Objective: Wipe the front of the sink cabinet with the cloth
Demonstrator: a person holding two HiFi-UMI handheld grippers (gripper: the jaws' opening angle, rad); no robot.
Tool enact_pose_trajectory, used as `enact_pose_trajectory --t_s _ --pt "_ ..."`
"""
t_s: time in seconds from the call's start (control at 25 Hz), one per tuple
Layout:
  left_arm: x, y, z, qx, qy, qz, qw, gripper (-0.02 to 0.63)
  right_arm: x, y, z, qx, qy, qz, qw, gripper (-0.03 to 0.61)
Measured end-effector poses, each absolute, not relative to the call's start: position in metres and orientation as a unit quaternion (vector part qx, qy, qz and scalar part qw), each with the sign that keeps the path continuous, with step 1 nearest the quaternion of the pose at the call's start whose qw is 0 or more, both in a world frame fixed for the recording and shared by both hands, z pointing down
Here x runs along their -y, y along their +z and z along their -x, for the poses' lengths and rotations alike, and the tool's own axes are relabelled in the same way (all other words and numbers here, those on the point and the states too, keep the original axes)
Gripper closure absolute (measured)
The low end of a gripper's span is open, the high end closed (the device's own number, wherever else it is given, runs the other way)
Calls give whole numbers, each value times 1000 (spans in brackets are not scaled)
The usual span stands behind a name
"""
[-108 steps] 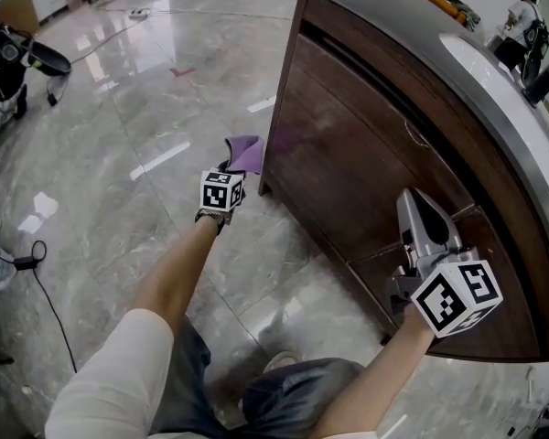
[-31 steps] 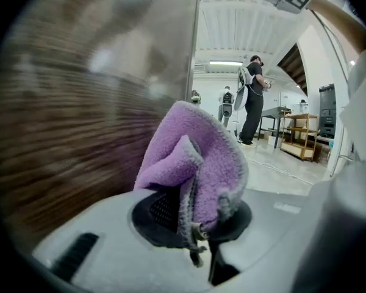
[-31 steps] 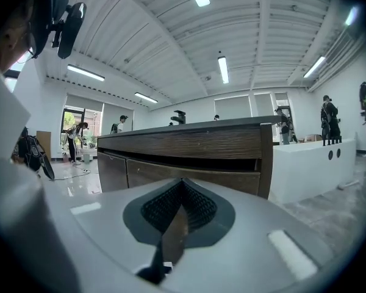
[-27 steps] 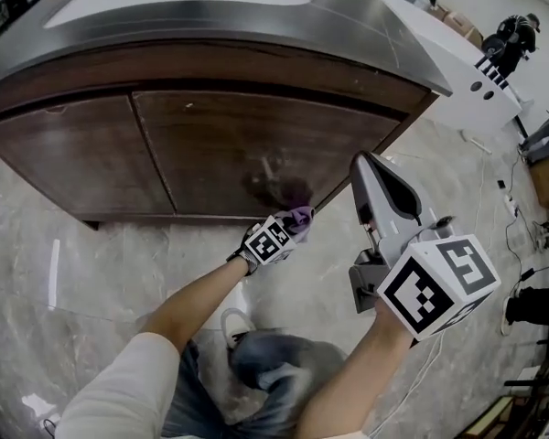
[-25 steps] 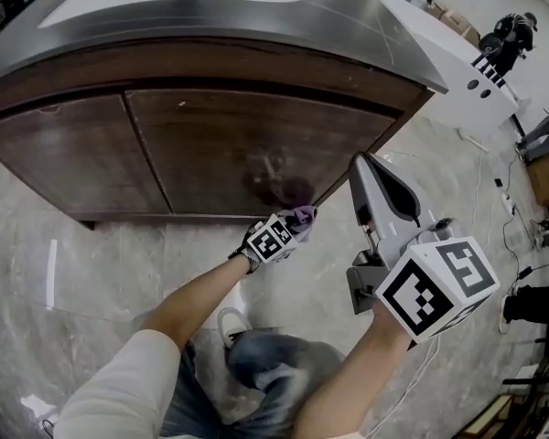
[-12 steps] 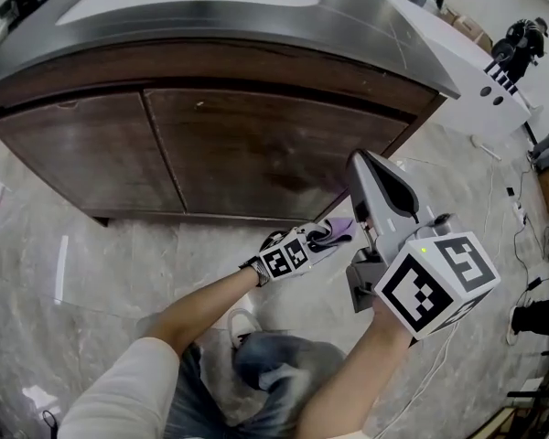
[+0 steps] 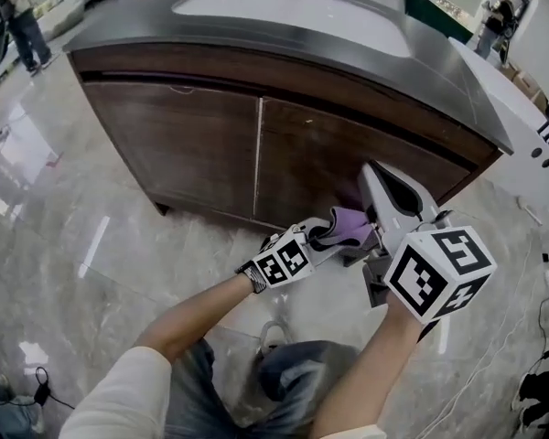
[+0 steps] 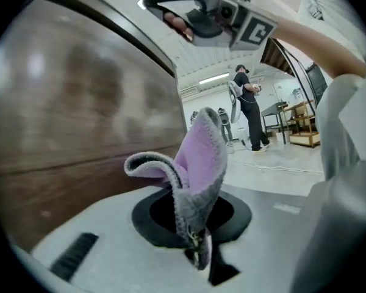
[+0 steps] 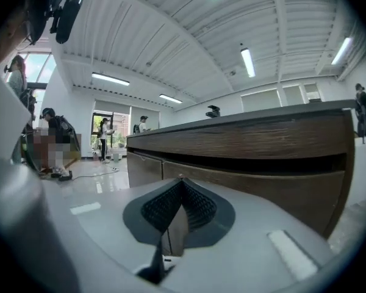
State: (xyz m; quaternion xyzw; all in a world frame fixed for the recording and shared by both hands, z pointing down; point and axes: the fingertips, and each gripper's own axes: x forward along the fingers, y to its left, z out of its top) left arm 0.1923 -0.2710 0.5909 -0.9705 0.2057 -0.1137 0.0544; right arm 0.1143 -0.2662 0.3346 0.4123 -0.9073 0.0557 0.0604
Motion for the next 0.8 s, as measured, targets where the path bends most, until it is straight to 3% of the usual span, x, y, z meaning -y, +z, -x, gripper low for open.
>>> enact_pose_trajectory --t_s 0.44,0.8 --pt "272 486 22 -413 -95 899 111 561 245 333 -3 959 47 -276 46 571" --pt "245 424 141 -536 -81 831 125 563 231 332 79 980 27 -196 27 571"
